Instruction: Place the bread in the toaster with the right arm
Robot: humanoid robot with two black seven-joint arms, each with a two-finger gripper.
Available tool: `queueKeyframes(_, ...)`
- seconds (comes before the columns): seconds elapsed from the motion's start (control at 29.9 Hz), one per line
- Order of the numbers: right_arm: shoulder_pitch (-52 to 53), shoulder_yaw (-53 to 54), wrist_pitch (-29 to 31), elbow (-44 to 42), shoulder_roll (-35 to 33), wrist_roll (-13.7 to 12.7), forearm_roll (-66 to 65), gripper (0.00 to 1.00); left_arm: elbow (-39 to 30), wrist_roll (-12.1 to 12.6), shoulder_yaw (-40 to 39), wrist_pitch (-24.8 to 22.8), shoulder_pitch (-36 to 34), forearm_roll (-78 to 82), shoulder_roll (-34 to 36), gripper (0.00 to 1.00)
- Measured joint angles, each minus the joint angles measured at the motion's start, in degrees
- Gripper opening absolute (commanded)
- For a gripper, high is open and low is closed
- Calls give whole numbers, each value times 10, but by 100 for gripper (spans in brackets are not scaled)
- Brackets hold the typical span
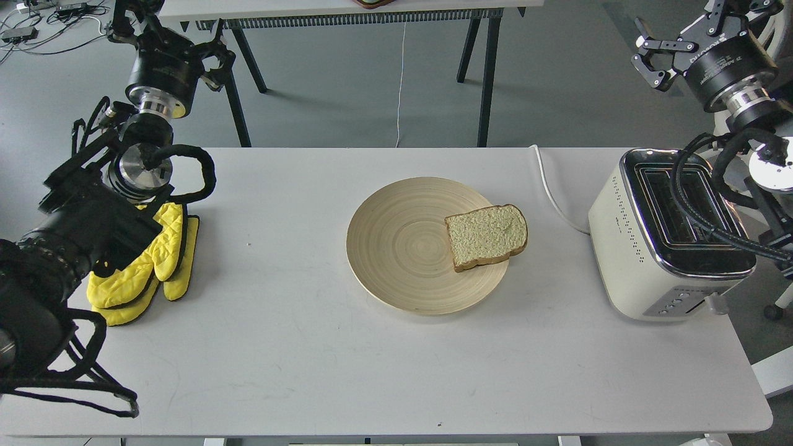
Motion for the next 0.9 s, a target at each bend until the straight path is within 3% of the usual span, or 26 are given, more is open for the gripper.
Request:
queueKeyframes(0.23, -5, -13, -33, 77, -23, -1, -165, 99, 0, 0, -2, 0, 0, -2, 1, 100)
queueKeyframes(0.54, -1, -138, -164, 212, -56, -21, -444, 99, 0, 0, -2, 0, 0, -2, 1, 100)
queueKeyframes(0.8, 32, -277, -179, 225, -55, -41, -603, 99, 0, 0, -2, 0, 1, -2, 1, 100)
queueKeyframes(0.9, 36, -332, -180, 203, -49, -41, -637, 94, 0, 0, -2, 0, 1, -2, 1, 100)
